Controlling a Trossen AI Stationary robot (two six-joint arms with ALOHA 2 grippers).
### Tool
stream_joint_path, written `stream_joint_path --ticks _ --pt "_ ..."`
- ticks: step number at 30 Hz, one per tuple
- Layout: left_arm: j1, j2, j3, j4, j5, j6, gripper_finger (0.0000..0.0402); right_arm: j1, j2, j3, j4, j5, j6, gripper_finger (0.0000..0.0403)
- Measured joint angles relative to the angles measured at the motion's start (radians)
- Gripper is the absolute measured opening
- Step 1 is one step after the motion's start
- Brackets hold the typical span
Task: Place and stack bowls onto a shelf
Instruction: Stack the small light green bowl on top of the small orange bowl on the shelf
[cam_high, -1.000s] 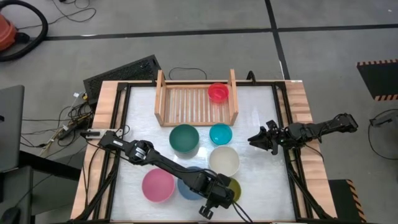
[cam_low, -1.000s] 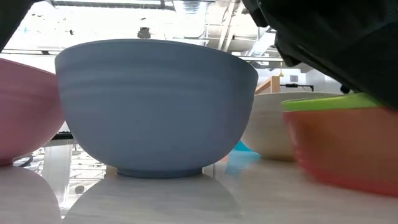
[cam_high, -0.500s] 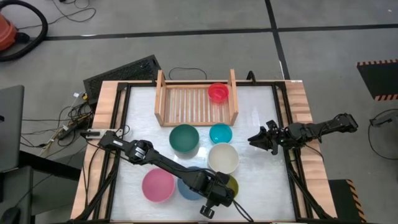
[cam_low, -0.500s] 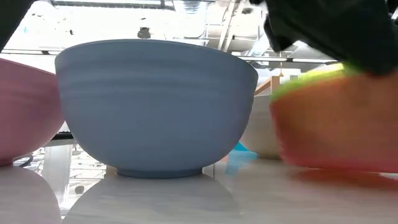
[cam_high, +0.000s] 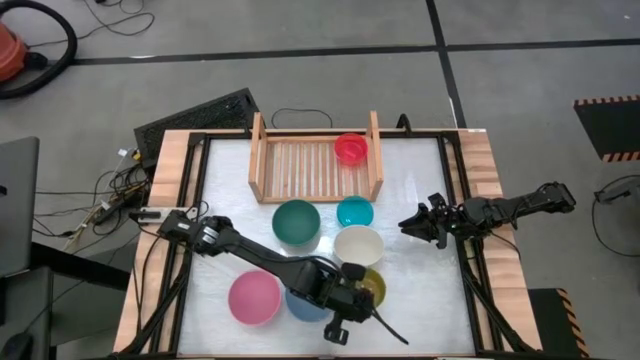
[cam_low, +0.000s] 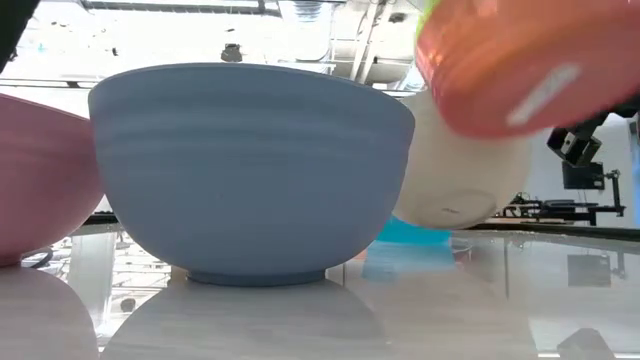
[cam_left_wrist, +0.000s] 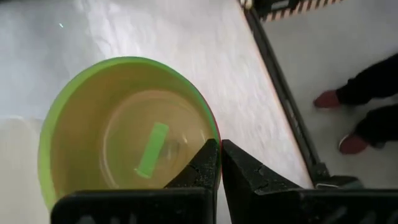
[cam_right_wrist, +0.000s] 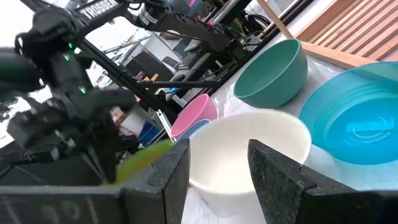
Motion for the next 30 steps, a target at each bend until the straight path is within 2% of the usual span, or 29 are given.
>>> stream_joint_path --ticks 10,14,18,23,26,30 --pt "0.018 -0.078 0.001 0.059 0.059 -0.032 0.0 0.0 0.0 0.0 0.0 0.0 0.0 0.0189" --pt "0.033 -0.102 0.001 0.06 -0.049 -0.039 0.0 0.0 0.0 0.0 0.0 0.0 0.0 0.0189" --pt "0.065 -0.104 0.0 -0.022 -0.04 -0.071 0.0 0.0 0.0 0.0 0.0 -0.001 0.013 0.0189" --pt "0.089 -0.126 0.001 -0.023 -0.068 -0.077 0.0 0.002 0.0 0.0 0.0 -0.002 0.017 0.0189" --pt "0.106 -0.129 0.004 -0.056 -0.048 -0.076 0.0 0.002 0.0 0.0 0.0 -0.003 0.017 0.0189" --pt "0.127 -0.118 -0.001 -0.074 -0.101 -0.068 0.0 0.002 0.0 0.0 0.0 -0.003 0.017 0.0189"
